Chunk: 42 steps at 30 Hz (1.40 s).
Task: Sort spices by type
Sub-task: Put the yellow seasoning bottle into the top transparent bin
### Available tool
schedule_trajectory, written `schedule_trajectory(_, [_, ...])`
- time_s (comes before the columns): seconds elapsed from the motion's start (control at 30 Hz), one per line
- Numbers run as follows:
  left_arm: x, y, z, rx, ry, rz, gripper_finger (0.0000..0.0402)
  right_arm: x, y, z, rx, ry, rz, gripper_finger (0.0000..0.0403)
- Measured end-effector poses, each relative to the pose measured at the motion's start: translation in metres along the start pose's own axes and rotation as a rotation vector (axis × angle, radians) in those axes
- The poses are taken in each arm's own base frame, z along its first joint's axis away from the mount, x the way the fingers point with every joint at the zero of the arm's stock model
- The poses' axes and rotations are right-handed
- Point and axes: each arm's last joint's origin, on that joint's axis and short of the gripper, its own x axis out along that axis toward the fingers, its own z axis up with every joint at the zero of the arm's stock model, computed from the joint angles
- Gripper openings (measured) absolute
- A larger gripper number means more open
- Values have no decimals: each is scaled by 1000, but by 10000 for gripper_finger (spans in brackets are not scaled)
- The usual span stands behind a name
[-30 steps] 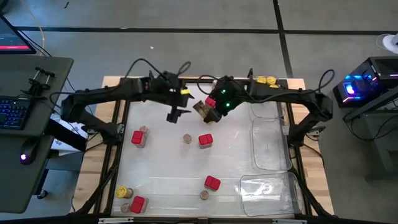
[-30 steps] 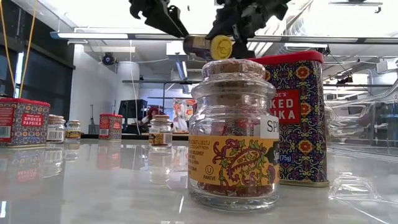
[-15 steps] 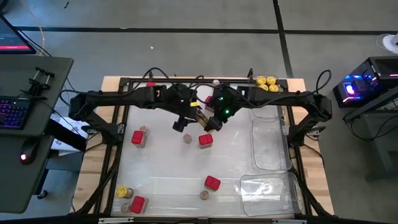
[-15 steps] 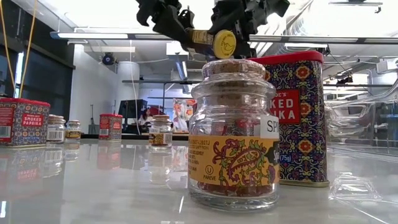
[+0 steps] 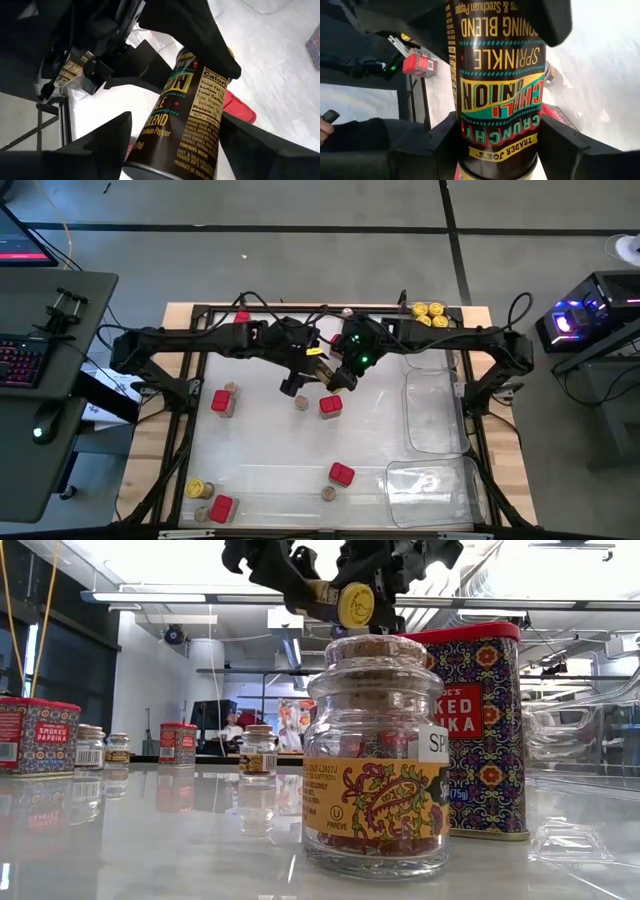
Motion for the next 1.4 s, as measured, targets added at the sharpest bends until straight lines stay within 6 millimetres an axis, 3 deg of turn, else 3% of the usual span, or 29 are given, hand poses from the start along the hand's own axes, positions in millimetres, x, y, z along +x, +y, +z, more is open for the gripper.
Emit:
schedule_trajectory(0.17, [-1,-2,-1,38,12,-30,205,0,1,2,-41,-10,25,211])
schedule_trajectory(0.27, [-1,-3,-2,37,22,-32,166,0,2,3,-36,-19,27,239])
schedule_trajectory(0.43, [-2,-3,-4,29,49,-35,166,-7,4,4,-18,-42,37,284])
schedule_trajectory(0.67, [-14,2,-19,-14,166,-5,166,-32,0,14,-19,-128,50,294])
schedule_trajectory(0.93, [-55,26,-42,-253,180,66,166,-48,-13,29,-23,-267,-8,295])
schedule_trajectory(1.13, [-95,51,-59,-496,-13,57,166,-54,-3,41,-228,-423,10,296])
schedule_trajectory(1.27, [-106,60,-65,-592,-95,57,166,-59,10,46,-474,-474,-201,296])
schedule_trajectory(1.4, [-103,59,-62,-600,-115,28,166,-65,30,50,-714,-495,-431,296])
